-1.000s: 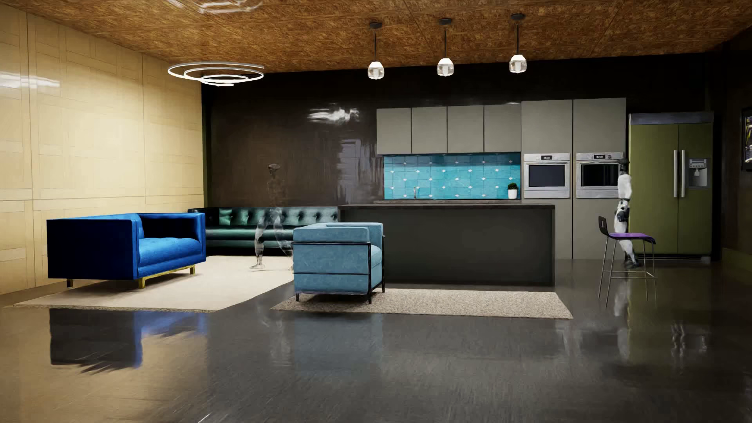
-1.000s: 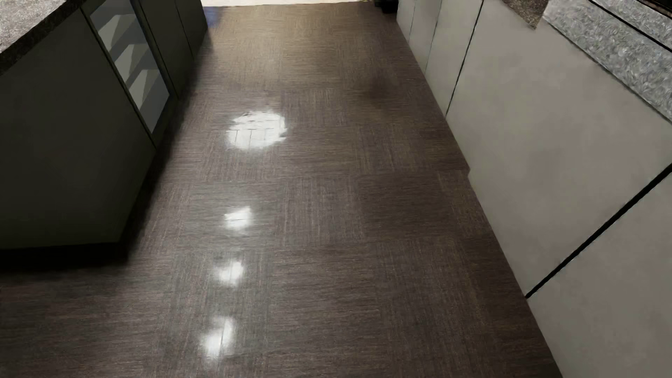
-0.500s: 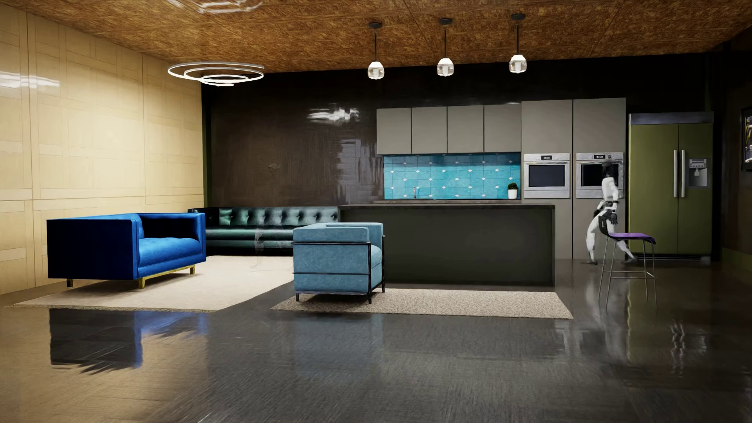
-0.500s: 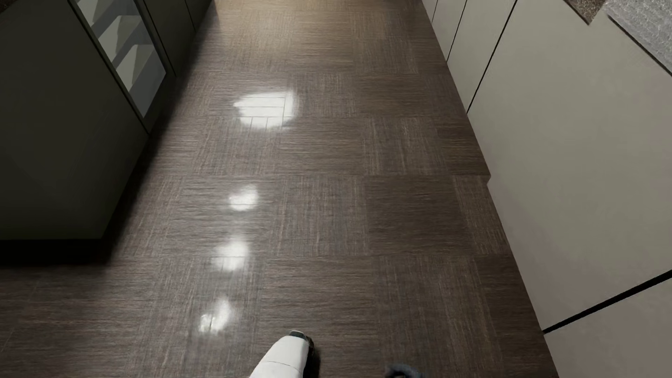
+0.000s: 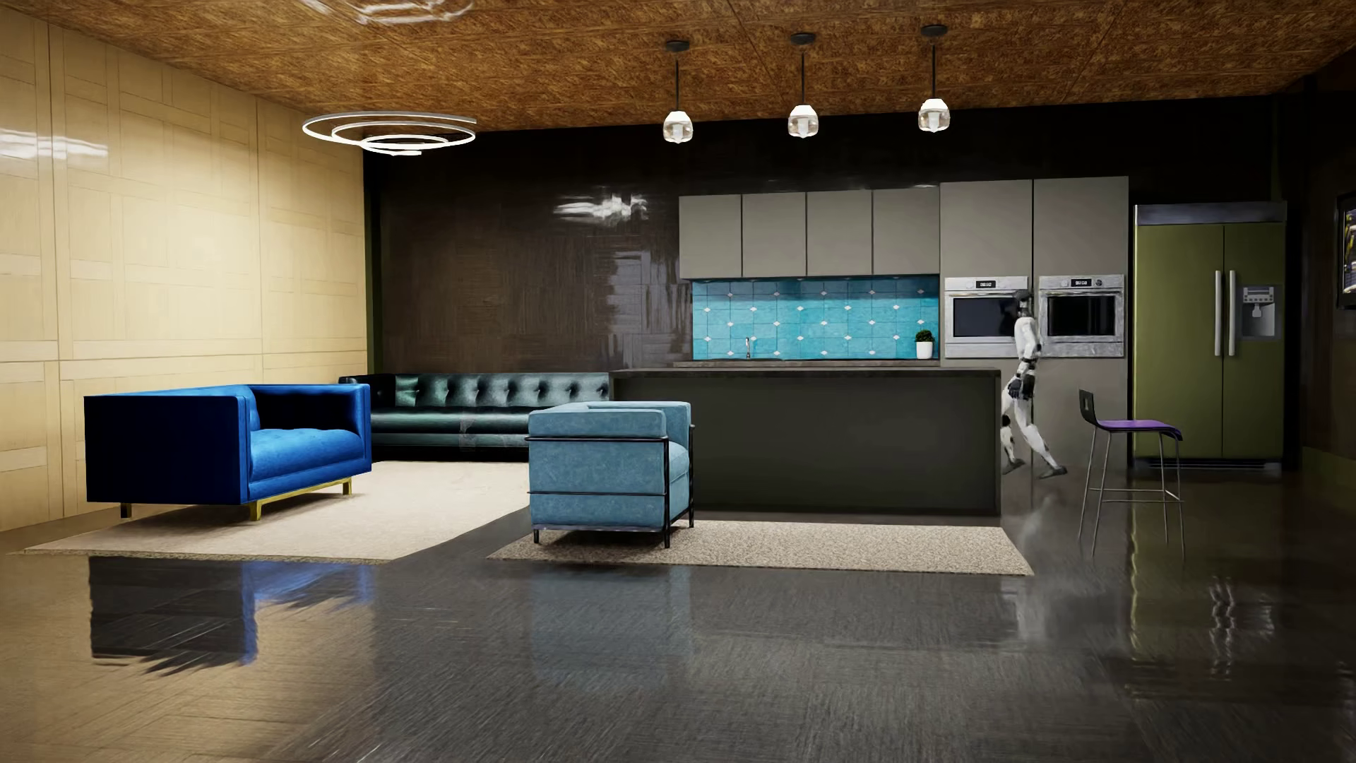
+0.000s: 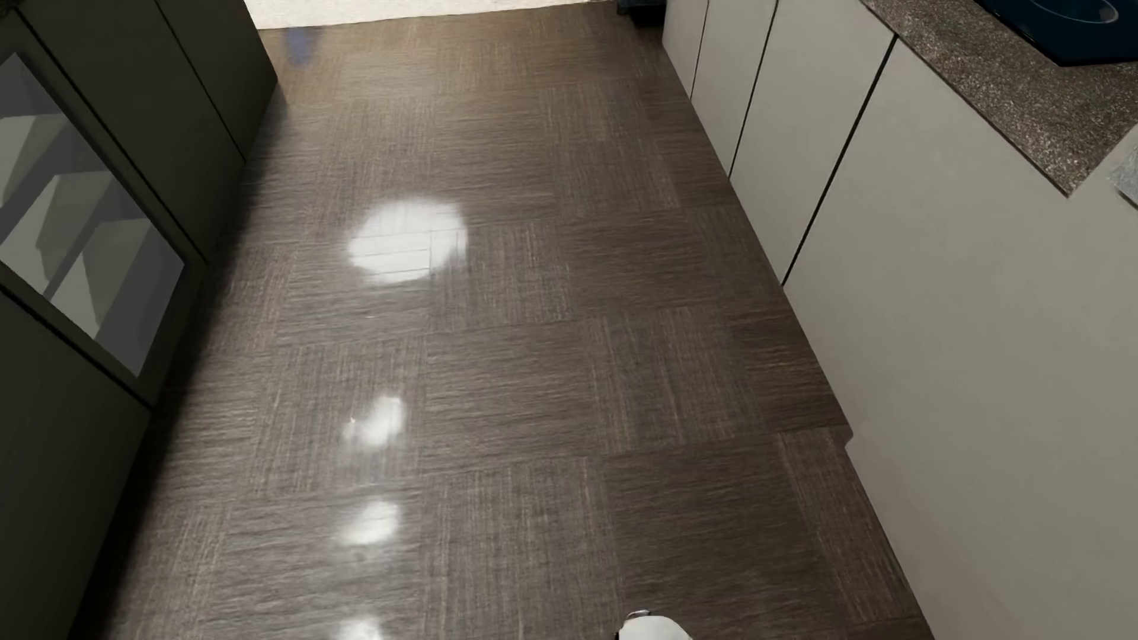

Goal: Walk towards the sofa

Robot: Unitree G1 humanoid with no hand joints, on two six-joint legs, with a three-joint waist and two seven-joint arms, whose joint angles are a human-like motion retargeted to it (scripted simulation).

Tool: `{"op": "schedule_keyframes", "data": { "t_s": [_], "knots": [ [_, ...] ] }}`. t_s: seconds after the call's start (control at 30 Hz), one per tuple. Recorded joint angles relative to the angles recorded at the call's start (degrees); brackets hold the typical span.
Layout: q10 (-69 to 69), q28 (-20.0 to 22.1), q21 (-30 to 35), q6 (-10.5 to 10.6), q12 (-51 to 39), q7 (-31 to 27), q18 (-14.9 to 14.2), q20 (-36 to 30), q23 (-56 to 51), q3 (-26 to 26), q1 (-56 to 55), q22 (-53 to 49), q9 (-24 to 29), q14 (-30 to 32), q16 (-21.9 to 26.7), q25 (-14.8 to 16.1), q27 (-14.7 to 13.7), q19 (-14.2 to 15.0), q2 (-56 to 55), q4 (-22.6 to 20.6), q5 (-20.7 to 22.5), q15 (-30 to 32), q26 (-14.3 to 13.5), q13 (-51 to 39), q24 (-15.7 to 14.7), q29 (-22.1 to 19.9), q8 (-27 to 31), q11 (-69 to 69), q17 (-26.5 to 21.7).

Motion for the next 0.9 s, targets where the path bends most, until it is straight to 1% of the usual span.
{"op": "schedule_keyframes", "data": {
  "t_s": [0.03,0.07,0.1,0.13,0.17,0.2,0.23,0.27,0.3,0.33,0.37,0.4,0.43,0.47,0.5,0.57,0.6,0.63,0.67,0.7,0.73,0.77,0.8,0.83,0.87,0.9],
  "knots": [
    [-1.6,0.0,-0.3,0.0,-0.9,0.0,0.0,0.5,-0.3,-1.7,3.7,-1.8,-0.6,-1.4,0.6,0.0,0.0,0.0,-2.4,0.1,-0.4,-6.4,0.0,0.3,0.0,0.0,0.0,-8.4,-0.1],
    [-2.3,0.0,-0.3,0.2,-2.0,0.0,0.0,0.6,-0.6,-3.1,7.0,-2.8,-0.9,-2.8,1.1,0.0,0.0,0.0,-4.2,0.4,-0.8,-16.5,0.0,0.8,0.0,0.0,0.0,-13.2,-0.2],
    [-2.0,0.0,-0.4,0.6,-3.1,0.0,0.0,0.7,-0.7,-4.5,9.4,-3.2,-1.0,-3.4,1.4,0.0,0.0,0.0,-5.3,1.0,-1.7,-22.1,0.0,1.0,0.0,0.0,0.0,-13.5,-0.4],
    [-0.8,0.0,-0.7,0.8,-3.7,0.0,0.0,1.4,-0.5,-6.0,10.9,-2.8,-1.0,-2.6,1.2,0.0,0.0,0.0,-6.4,1.5,-2.2,-17.7,0.0,1.2,0.0,0.0,0.0,-12.1,-0.3],
    [1.8,0.0,-0.4,1.2,-3.2,0.0,0.0,2.3,0.0,-7.4,12.3,-1.8,-1.0,0.4,0.9,0.0,0.0,0.0,-8.5,2.6,-1.3,-7.4,0.0,1.4,0.0,0.0,0.0,-10.0,-0.1],
    [6.7,0.0,-0.4,2.4,-2.5,0.0,0.0,3.2,1.0,-7.5,11.1,-0.4,-1.7,7.0,0.1,0.0,0.0,0.0,-9.8,4.3,-0.2,0.9,0.0,1.3,0.0,0.0,0.0,-5.3,0.2],
    [14.6,0.0,0.2,3.5,-1.6,0.0,0.0,3.1,2.3,-5.8,8.9,1.8,-2.3,15.8,-0.6,0.0,0.0,0.0,-8.8,5.7,2.0,3.5,0.0,1.1,0.0,0.0,0.0,-1.7,0.3],
    [25.2,0.0,1.0,3.6,-0.5,0.0,0.0,2.0,3.1,-3.5,4.2,3.5,-2.8,22.4,-0.6,0.0,0.0,0.0,-6.3,6.3,4.3,2.6,0.0,0.5,0.0,0.0,0.0,0.1,0.6],
    [36.3,0.0,-0.5,3.8,0.6,0.0,0.0,1.3,3.5,-1.4,-2.2,3.9,-3.2,22.3,-0.6,0.0,0.0,0.0,-2.7,7.5,6.6,-0.1,0.0,-0.1,0.0,0.0,0.0,0.1,1.1],
    [43.9,0.0,-2.7,3.6,1.8,0.0,0.0,1.3,3.6,1.1,-7.8,4.0,-2.9,16.2,-0.7,0.0,0.0,0.0,2.8,7.9,7.8,-4.2,0.0,-0.9,0.0,0.0,0.0,-1.8,1.5],
    [46.5,0.0,-2.8,2.4,2.3,0.0,0.0,0.5,2.9,4.1,-12.8,4.9,-2.3,9.8,-0.7,0.0,0.0,0.0,9.5,6.9,7.8,-8.6,0.0,-2.0,0.0,0.0,0.0,-4.7,1.2],
    [45.1,0.0,-2.9,0.9,3.1,0.0,0.0,0.3,1.9,7.6,-18.2,5.5,-2.4,6.4,-0.6,0.0,0.0,0.0,15.1,6.1,7.2,-13.0,0.0,-3.3,0.0,0.0,0.0,-7.5,0.8],
    [39.8,0.0,-3.1,-0.5,3.9,0.0,0.0,0.5,-1.0,11.3,-22.1,5.9,-2.2,5.4,-0.4,0.0,0.0,0.0,21.1,5.6,6.2,-17.3,0.0,-4.0,0.0,0.0,0.0,-10.5,-0.1],
    [32.1,0.0,-3.3,-1.6,4.6,0.0,0.0,0.6,-4.7,14.1,-24.8,6.1,-1.5,5.8,0.0,0.0,0.0,0.0,27.5,5.2,4.8,-21.7,0.0,-4.6,0.0,0.0,0.0,-13.6,-1.2],
    [23.4,0.0,-4.1,-2.1,5.2,0.0,0.0,1.0,-7.1,16.6,-27.8,6.0,-1.5,6.9,0.2,0.0,0.0,0.0,32.2,5.8,3.9,-26.4,0.0,-5.9,0.0,0.0,0.0,-15.8,-2.0],
    [4.0,0.0,-6.7,-2.0,6.2,0.0,0.0,1.7,-10.3,19.2,-32.0,6.4,-2.7,11.1,0.0,0.0,0.0,0.0,39.5,7.1,3.0,-33.9,0.0,-8.6,0.0,0.0,0.0,-17.9,-3.1],
    [-8.3,0.0,-7.3,-1.9,6.4,0.0,0.0,1.3,-11.3,20.1,-33.5,7.0,-3.5,18.3,-0.1,0.0,0.0,0.0,41.9,7.8,2.5,-35.3,0.0,-9.8,0.0,0.0,0.0,-18.0,-3.5],
    [-12.1,0.0,-8.0,-2.0,6.7,0.0,0.0,1.2,-11.5,21.4,-34.8,7.7,-3.8,21.5,-0.1,0.0,0.0,0.0,44.5,8.8,1.3,-34.7,0.0,-10.7,0.0,0.0,0.0,-17.4,-3.4],
    [1.0,0.0,-9.7,-2.5,7.0,0.0,0.0,1.2,-11.9,22.8,-36.1,8.5,-3.7,12.4,-0.2,0.0,0.0,0.0,46.9,8.9,-0.8,-32.0,0.0,-10.6,0.0,0.0,0.0,-15.9,-3.1],
    [7.3,0.0,-10.9,-3.0,7.3,0.0,0.0,0.7,-11.8,23.6,-37.6,10.0,-4.2,10.4,-0.6,0.0,0.0,0.0,48.1,8.3,-2.9,-26.6,0.0,-9.4,0.0,0.0,0.0,-12.4,-2.4],
    [13.4,0.0,-10.9,-4.0,7.6,0.0,0.0,0.3,-9.5,23.5,-38.5,12.0,-5.2,12.5,-0.8,0.0,0.0,0.0,47.0,6.7,-4.8,-17.3,0.0,-8.0,0.0,0.0,0.0,-6.0,-1.1],
    [18.1,0.0,-11.1,-5.0,7.3,0.0,0.0,0.2,-6.2,22.6,-37.2,13.9,-5.1,11.7,-1.0,0.0,0.0,0.0,44.1,4.2,-6.0,-6.7,0.0,-6.9,0.0,0.0,0.0,3.9,0.3],
    [19.5,0.0,-11.0,-5.4,7.0,0.0,0.0,1.1,-4.2,21.4,-33.7,13.9,-4.3,8.8,-1.3,0.0,0.0,0.0,38.8,1.3,-6.6,-0.3,0.0,-5.7,0.0,0.0,0.0,16.8,0.7],
    [18.1,0.0,-9.1,-5.7,6.9,0.0,0.0,2.0,-2.5,19.5,-28.6,12.4,-3.2,6.4,-1.5,0.0,0.0,0.0,32.3,-1.8,-6.7,-1.1,0.0,-5.3,0.0,0.0,0.0,29.0,0.9],
    [15.5,0.0,-7.6,-4.8,6.4,0.0,0.0,2.0,-0.5,16.4,-22.8,11.0,-2.5,5.4,-1.5,0.0,0.0,0.0,26.4,-2.6,-4.9,-5.8,0.0,-5.1,0.0,0.0,0.0,35.9,1.7],
    [12.3,0.0,-7.6,-3.4,5.8,0.0,0.0,2.0,-0.5,12.9,-17.3,8.6,-2.2,5.1,-1.4,0.0,0.0,0.0,20.2,-2.5,-2.7,-8.1,0.0,-3.8,0.0,0.0,0.0,37.5,2.1]
  ]
}}
